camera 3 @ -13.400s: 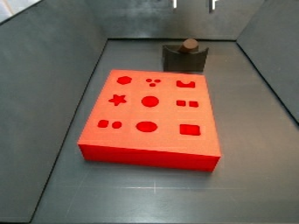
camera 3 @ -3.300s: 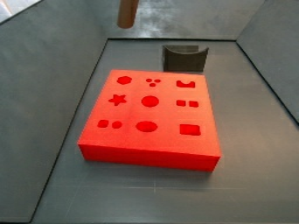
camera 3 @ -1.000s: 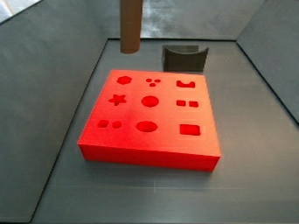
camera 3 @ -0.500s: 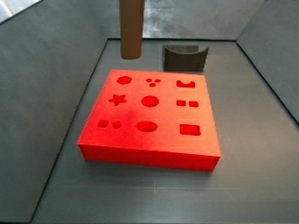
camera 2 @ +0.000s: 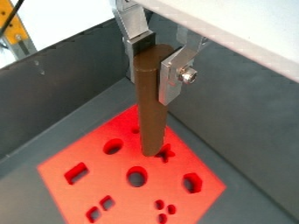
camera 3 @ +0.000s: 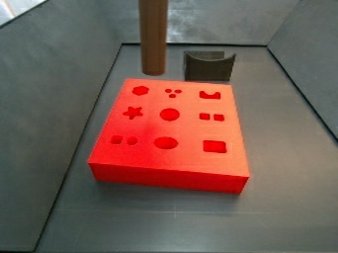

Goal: Pick up the oval object. Move up. Place the oval object on the fixture. Regrasp the oval object. Move to above the board. Insert the oval object.
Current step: Insert the oval object.

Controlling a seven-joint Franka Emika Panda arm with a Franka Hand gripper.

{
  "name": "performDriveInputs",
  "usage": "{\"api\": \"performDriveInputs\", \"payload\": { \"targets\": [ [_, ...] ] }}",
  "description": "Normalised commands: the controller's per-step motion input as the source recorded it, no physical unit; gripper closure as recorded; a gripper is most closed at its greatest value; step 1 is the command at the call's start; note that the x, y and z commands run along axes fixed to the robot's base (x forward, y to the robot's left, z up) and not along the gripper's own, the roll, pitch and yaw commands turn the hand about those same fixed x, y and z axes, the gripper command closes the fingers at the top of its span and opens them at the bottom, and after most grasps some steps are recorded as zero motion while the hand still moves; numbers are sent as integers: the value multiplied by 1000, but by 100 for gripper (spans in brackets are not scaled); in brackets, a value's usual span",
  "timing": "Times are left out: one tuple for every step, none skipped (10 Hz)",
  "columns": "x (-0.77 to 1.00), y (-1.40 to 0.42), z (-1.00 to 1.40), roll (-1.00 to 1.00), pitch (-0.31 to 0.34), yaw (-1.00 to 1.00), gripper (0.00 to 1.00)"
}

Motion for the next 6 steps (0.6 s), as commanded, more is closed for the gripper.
{"api": "performDriveInputs", "payload": {
  "targets": [
    [1000, -269, -294, -161, 0, -71, 100],
    [1000, -317, -446, -141, 0, -20, 100],
    [1000, -314, -494, -124, 0, 0, 100],
    [1000, -314, -526, -113, 0, 0, 100],
    [1000, -363, -571, -91, 0, 0, 100],
    [851, -511, -577, -27, 0, 0, 100]
  ]
}}
